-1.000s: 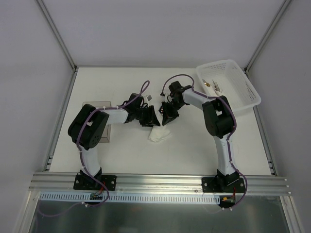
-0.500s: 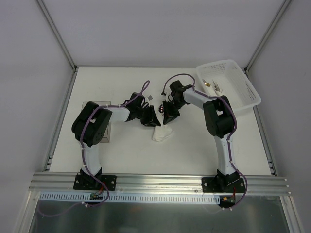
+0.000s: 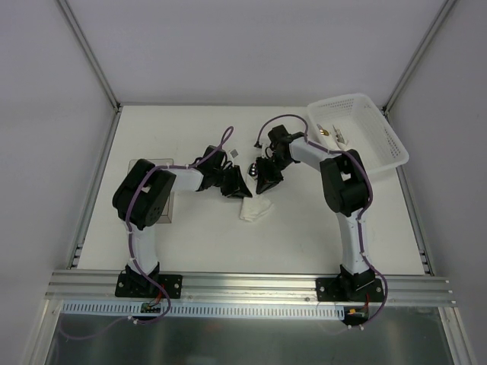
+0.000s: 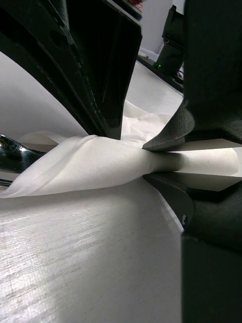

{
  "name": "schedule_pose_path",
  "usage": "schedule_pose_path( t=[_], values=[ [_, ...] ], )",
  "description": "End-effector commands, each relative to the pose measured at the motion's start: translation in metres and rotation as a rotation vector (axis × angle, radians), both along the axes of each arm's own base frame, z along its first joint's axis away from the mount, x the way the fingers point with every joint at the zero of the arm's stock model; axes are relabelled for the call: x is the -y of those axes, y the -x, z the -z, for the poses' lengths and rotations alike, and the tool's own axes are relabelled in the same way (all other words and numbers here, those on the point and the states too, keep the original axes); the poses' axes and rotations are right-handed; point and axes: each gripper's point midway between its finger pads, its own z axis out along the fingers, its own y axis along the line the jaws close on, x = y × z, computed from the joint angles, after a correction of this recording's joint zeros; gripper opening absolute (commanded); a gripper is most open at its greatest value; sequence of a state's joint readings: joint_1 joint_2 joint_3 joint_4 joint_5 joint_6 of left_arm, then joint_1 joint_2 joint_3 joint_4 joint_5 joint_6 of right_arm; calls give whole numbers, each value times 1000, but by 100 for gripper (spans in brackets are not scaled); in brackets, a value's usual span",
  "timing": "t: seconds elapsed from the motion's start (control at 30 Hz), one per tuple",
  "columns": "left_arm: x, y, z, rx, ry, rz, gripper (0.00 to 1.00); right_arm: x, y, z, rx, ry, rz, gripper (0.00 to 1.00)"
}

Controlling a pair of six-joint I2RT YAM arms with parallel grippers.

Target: Place the utensils on the paper napkin and roll it up

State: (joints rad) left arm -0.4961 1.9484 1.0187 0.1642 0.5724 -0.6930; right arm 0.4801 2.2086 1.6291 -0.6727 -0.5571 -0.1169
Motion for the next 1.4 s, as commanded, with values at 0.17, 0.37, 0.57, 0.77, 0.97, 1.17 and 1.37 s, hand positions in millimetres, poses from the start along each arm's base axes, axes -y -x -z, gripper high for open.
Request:
schedule_pose_path(
  t=[0.17,0.37,0.57,0.77,0.97,1.17,1.37],
  values=[
    [-21,4,16,56,-65,-39,0,15,-35,-62,110,-235,108,40],
    [-16,3,-3,125,7,-24,0,15,-36,-82,117,-368,135,59],
    [-13,2,-21,170,55,-17,0,6,-34,-90,87,-458,139,69],
    [-11,4,-43,216,104,-13,0,3,-31,-86,59,-488,128,72],
    [-7,4,-65,252,154,-5,0,1,-26,-82,45,-517,121,79],
    [-3,6,-85,277,214,1,0,0,-20,-82,42,-559,96,83],
    [2,12,-105,293,279,28,0,-7,-16,-102,74,-668,70,86]
  ],
)
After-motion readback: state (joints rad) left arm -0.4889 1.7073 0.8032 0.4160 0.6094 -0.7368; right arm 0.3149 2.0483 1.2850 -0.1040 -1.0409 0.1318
